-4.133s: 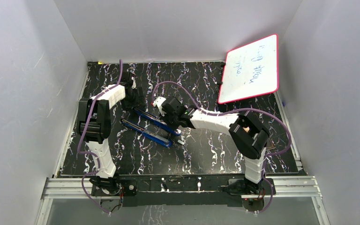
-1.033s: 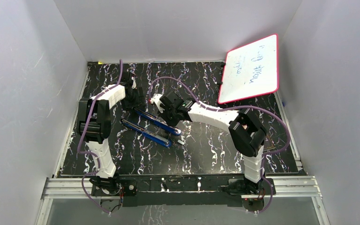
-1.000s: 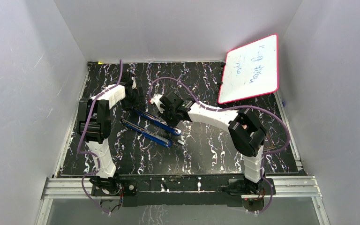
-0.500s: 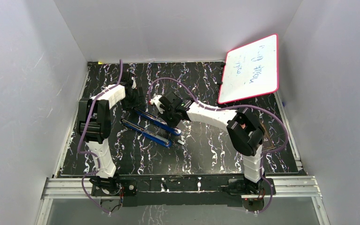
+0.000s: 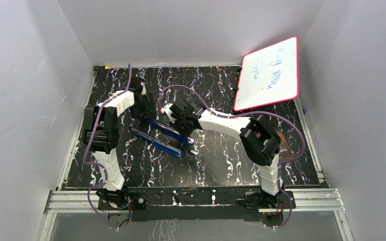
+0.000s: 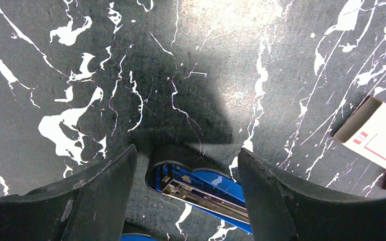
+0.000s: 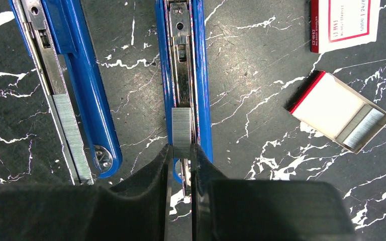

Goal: Load the staples into the stapler

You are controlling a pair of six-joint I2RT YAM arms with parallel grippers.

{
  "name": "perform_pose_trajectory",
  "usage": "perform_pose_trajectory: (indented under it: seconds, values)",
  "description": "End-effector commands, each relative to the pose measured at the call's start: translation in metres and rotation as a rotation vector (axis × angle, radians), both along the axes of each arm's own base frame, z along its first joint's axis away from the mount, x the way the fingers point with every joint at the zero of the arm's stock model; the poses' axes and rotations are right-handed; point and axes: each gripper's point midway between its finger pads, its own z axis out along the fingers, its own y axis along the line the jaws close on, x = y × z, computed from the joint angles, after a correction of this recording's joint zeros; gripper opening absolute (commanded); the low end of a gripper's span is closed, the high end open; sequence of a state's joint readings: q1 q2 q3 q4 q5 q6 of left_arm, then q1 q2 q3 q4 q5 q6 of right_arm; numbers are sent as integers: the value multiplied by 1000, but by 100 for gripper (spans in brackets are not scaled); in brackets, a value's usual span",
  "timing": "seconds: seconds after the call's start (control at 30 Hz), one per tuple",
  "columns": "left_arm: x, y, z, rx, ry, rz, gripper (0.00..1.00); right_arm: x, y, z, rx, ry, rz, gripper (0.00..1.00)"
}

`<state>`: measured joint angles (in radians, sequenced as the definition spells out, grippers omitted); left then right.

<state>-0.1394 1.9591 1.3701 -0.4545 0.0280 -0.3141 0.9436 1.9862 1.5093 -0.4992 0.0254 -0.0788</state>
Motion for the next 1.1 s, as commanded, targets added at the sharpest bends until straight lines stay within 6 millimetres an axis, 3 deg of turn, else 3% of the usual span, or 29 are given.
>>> perform_pose_trajectory:
  seconds: [0.0, 0.6, 1.07]
  values:
    - [-1, -6, 2, -23, 17, -17, 71, 8, 7, 17, 30, -24, -20, 0]
    - [-1, -7, 2, -25, 17, -16, 71, 15, 11, 41, 102, -95, -33, 0]
    - [-1, -6, 3, -25, 15, -17, 71, 15, 9, 35, 87, -88, -38, 0]
